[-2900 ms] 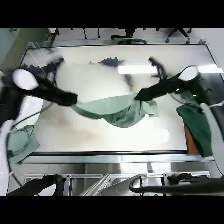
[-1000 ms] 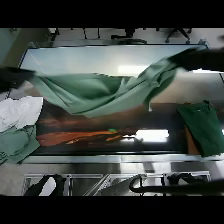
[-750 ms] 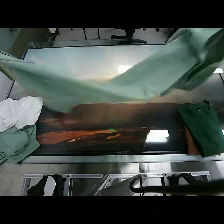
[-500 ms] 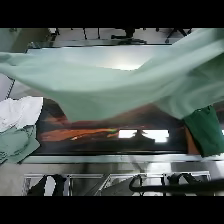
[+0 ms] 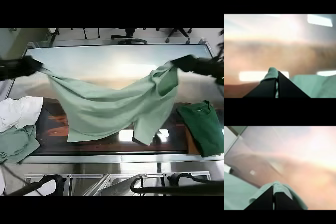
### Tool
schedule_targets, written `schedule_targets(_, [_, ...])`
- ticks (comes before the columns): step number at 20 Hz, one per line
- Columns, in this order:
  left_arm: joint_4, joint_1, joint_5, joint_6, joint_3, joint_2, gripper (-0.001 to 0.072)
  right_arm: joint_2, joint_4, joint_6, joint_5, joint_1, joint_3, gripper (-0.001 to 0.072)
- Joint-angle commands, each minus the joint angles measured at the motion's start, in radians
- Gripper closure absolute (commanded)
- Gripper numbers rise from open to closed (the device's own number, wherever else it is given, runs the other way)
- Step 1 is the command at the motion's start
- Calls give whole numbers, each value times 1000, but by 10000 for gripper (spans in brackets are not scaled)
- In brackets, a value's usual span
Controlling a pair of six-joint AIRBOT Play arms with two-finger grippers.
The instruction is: Fold the shirts.
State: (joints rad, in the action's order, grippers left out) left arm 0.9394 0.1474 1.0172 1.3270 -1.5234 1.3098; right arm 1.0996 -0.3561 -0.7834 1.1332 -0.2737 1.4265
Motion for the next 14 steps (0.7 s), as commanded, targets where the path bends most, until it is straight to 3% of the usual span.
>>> schedule_targets(1, [55,-150,-154,-19,-35,320,697,267,47,63,-143,48,-75,683])
schedule_targets(3, [55,-161,-76,24,-161,464,687,362,48,63,-195,51,-74,672])
schedule_targets(4, [55,-158,-22,59,-218,507,687,386,45,63,-192,48,-73,577])
schedule_targets(5, [55,-144,51,68,-278,537,605,389,38,63,-184,39,-72,412])
schedule_targets(6, [55,-125,123,69,-327,548,254,381,31,69,-160,20,-66,334])
schedule_targets(7, [55,-104,192,79,-365,546,8,365,16,74,-115,-8,-56,334])
schedule_targets(9, [55,-40,364,151,-444,526,9,300,-60,58,-25,-85,-46,334])
schedule_targets(11, [56,19,507,186,-451,485,9,230,-222,-31,27,-157,-47,335])
schedule_targets(14, [82,58,608,201,-235,359,10,195,-447,-137,119,-199,-58,335])
